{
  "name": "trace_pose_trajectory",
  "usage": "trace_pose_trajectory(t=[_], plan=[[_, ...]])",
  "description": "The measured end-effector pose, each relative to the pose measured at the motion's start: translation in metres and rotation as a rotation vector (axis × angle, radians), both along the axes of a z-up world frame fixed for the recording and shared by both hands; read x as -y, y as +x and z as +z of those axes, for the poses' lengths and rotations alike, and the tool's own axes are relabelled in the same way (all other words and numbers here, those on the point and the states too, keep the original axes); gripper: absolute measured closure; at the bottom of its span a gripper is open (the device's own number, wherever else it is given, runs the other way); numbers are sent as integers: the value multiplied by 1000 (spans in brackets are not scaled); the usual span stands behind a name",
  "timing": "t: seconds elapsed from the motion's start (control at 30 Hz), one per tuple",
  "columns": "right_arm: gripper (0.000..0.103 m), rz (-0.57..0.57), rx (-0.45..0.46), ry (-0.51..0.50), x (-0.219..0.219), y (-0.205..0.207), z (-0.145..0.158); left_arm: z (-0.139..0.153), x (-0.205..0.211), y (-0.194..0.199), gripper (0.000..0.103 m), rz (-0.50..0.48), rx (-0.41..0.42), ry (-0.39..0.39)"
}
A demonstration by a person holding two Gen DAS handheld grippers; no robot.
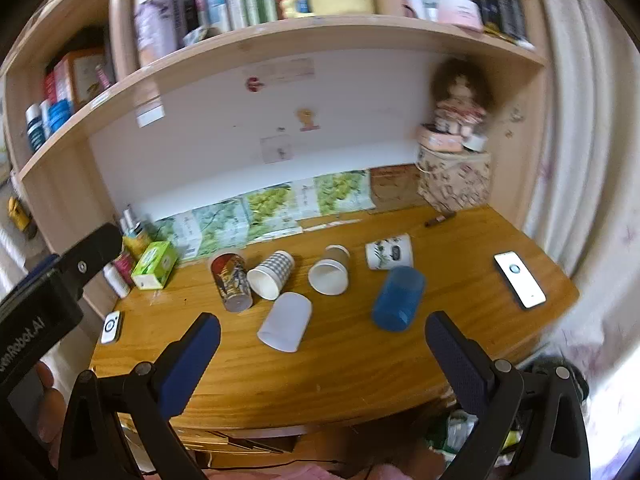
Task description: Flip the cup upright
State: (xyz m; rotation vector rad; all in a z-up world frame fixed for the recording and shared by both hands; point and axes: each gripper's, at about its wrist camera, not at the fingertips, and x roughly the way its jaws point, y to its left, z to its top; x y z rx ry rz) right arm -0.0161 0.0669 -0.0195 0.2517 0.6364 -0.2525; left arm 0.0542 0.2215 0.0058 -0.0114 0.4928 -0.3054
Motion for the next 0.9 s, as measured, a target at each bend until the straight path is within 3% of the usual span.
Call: trace_pose_trajectory(t=[0.2,0.53,0.7,0.9], plan=[[0,-69,-55,60,20,-2,-9,-8,11,9,1,-54,-58,-19],[0,-86,-119,173,70,21,-31,-14,48,32,1,-44,-106,6],[0,-88,-152,317,120,53,-49,-13,79,60,1,-19,-116,60],[0,-117,-174,454,178,93,-66,-16,126,92,1,-62,-115,132]])
